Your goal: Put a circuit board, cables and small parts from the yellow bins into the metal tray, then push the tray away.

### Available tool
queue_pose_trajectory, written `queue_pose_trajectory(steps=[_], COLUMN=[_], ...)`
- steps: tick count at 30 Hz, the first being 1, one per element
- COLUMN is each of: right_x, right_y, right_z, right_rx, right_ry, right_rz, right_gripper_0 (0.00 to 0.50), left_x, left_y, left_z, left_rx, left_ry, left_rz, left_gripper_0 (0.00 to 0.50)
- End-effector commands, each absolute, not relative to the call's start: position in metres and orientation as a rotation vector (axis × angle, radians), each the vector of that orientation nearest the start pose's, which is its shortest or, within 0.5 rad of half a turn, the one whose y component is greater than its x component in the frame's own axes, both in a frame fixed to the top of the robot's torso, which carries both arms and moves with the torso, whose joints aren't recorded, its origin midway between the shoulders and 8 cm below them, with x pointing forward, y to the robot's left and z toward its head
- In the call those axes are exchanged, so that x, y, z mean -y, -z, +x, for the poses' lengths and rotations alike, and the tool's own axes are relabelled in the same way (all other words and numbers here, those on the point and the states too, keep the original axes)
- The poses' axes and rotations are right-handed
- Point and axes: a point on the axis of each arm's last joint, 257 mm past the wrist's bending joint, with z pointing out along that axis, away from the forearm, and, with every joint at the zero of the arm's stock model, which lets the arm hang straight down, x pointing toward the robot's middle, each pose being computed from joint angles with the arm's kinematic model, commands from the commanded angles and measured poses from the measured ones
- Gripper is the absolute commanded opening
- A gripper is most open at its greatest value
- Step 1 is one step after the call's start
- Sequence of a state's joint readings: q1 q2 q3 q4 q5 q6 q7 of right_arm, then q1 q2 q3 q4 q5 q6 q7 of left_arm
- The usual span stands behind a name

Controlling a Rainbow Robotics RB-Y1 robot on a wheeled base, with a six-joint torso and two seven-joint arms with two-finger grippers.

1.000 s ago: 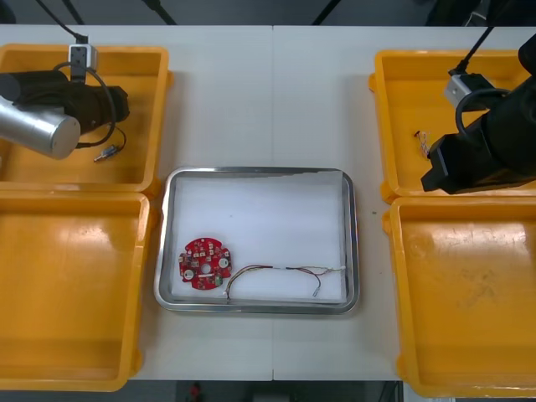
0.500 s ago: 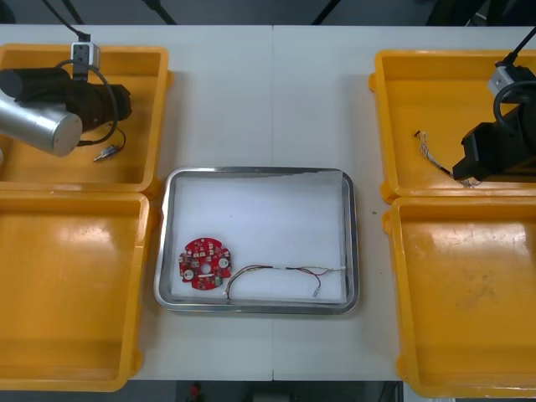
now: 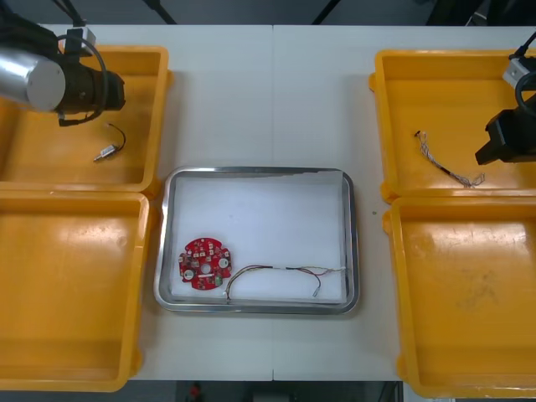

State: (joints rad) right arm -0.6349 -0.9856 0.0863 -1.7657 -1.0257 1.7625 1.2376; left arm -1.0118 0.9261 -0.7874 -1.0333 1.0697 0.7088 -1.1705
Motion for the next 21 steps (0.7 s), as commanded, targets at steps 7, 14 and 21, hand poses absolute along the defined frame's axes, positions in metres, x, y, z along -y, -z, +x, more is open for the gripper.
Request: queue_pose_trajectory(steps=[7, 14, 21], right_x=[0.357, 0.360, 0.360], right_y=[0.091, 0.109, 0.134], right_z=[0.528, 0.560, 0.577], right_rx=[-2.585, -2.535, -2.489], right_ry=[0.081, 0.068, 0.089], right_rz=[-0.261, -0.391, -0.572], right_gripper_0=[0.500, 0.500, 0.500], left_x=[-0.348, -0.344, -0.327], left_y=[0.045, 0.027, 0.013], left_z=[0.655, 0.618, 0.583], left_rx=[-2.266, -2.379, -2.446], left_ry=[0.074, 0.078, 0.091], left_rz=[-0.025, -0.042, -0.139], left_gripper_0=[0.000, 0.000, 0.000])
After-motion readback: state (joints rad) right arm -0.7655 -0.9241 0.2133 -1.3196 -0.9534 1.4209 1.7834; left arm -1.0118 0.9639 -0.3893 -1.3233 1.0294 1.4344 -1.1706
